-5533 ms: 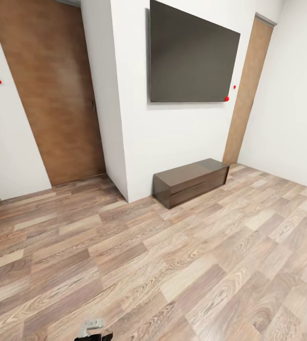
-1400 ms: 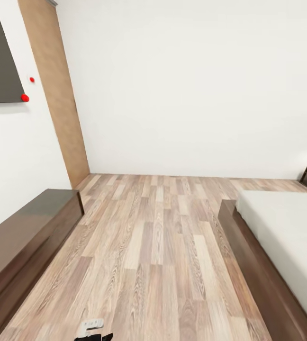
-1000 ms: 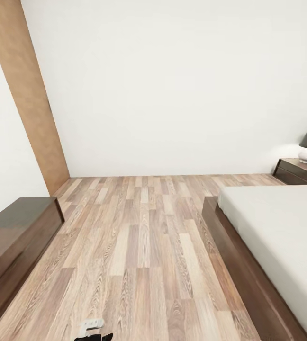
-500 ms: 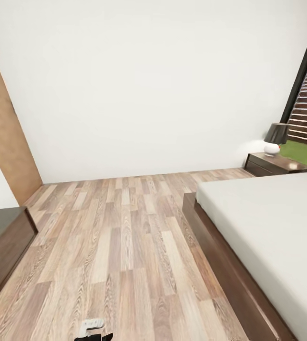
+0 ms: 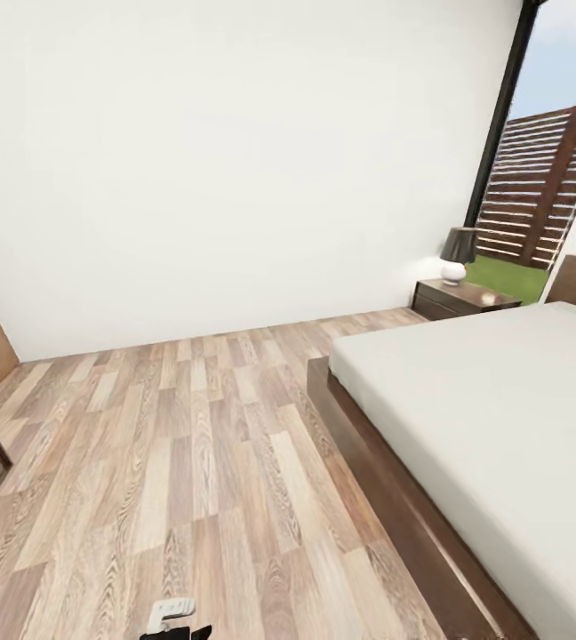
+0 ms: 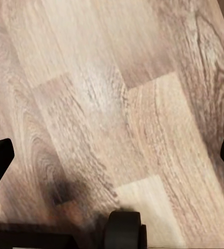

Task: In the bedroom, move the book from the bed onto either nightstand, and place the two sandals side by side next to the bed.

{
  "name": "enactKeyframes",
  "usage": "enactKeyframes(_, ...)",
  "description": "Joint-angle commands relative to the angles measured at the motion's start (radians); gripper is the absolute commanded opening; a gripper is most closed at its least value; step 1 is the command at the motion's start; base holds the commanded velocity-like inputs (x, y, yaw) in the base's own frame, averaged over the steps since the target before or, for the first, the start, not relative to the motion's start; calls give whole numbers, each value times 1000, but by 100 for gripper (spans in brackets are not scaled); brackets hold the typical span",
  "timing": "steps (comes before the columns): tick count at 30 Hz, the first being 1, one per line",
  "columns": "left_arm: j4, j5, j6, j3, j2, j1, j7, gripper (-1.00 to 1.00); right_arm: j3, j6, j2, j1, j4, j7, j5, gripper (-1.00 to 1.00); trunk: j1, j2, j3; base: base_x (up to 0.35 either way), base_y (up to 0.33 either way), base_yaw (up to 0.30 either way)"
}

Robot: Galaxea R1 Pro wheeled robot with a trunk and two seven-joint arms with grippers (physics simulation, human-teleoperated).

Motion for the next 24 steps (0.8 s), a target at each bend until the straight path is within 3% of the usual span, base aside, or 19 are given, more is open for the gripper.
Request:
enactKeyframes(1, 1, -11, -5, 8, 0, 0, -2, 100, -9, -2, -1, -2, 3, 1, 10, 100, 0, 0, -1, 0, 0, -300)
enactKeyframes(24, 1, -11, -5, 8, 0, 1, -2, 100, -9, -2, -1, -2, 3, 1, 10, 100, 0, 0, -1, 0, 0, -300)
